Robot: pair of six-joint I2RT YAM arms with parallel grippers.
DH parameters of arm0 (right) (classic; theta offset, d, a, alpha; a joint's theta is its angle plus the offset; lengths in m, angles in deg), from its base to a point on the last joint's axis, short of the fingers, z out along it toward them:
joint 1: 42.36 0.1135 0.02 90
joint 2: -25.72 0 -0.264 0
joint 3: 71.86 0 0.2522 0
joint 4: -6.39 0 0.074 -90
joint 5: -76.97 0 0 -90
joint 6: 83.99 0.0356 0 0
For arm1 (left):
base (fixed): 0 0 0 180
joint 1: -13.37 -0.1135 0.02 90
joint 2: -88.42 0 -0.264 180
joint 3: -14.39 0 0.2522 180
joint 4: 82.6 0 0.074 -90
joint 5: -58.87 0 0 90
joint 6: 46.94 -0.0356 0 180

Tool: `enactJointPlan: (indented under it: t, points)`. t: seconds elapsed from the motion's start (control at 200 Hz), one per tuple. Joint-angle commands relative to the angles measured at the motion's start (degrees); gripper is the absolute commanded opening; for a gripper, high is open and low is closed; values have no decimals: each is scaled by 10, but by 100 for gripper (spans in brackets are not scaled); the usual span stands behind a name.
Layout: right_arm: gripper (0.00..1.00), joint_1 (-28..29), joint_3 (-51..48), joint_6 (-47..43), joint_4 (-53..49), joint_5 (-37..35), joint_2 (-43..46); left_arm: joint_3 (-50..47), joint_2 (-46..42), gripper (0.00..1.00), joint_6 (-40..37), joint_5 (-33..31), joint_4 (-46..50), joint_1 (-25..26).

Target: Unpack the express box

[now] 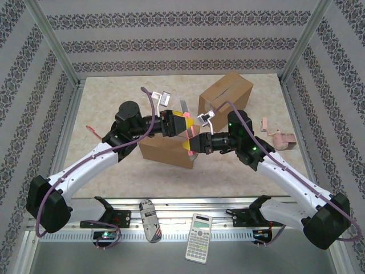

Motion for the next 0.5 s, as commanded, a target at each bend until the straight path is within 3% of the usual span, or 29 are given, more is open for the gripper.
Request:
enactJointPlan:
  t: [0.0,0.395,0.495]
  points:
    - [0,4,25,9,49,-10,-4,-14,2,78,12,0,-57,6]
    - [0,9,18,33,93,-9,-19,-14,1,47,21,-17,-89,6]
    - [0,11,16,36,98,-10,-18,-14,3,30,22,-21,-93,6]
